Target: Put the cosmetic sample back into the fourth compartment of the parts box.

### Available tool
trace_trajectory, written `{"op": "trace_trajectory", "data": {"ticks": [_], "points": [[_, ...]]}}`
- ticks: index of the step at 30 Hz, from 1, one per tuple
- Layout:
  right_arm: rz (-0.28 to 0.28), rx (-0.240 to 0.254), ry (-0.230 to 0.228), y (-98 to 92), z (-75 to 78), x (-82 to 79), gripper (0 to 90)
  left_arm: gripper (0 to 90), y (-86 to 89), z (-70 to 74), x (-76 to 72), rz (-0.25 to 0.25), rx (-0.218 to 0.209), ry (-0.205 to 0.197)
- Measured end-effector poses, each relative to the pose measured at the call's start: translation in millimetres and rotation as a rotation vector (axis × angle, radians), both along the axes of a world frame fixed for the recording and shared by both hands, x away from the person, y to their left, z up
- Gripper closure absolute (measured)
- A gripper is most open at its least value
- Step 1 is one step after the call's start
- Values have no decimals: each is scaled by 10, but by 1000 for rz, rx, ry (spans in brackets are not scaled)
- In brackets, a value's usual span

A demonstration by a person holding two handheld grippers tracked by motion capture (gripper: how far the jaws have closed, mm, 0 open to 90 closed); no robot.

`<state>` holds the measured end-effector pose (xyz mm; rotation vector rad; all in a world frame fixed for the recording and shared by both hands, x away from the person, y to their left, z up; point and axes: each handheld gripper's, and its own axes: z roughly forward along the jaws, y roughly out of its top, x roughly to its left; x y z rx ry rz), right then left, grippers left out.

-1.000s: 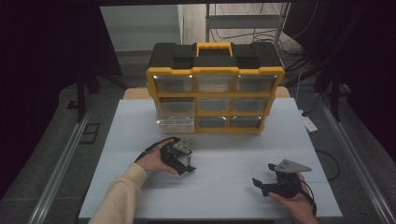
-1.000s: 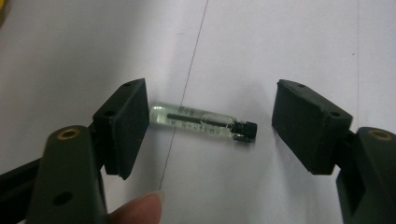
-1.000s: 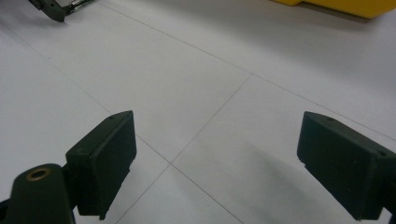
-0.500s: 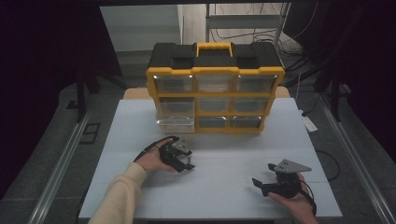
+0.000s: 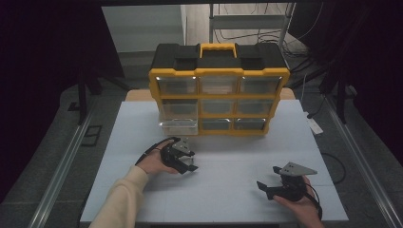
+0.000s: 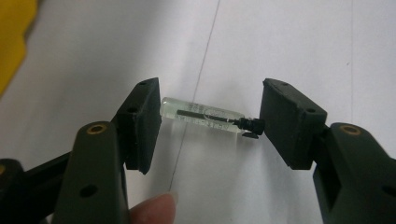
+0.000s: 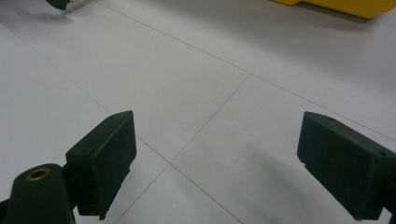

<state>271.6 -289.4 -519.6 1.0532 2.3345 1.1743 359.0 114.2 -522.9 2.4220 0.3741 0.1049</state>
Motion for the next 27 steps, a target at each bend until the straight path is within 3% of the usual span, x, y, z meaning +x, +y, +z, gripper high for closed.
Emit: {"op": "trace_trajectory", "data": {"ticks": [4,9,20,27], "points": [[-1,0,1,0,-1,-1,126,401,0,23,-37,39,4,-22],[-1,-1,2,3,-2,-2,127,401,19,36,-74,70,4,-20],[-3,-2,1,3,-5,2,127,401,9,75,-250,131,-40,-16],[-8,0,0,-7,-3,3,127,401,11,134,-349,181,-54,-37]]}}
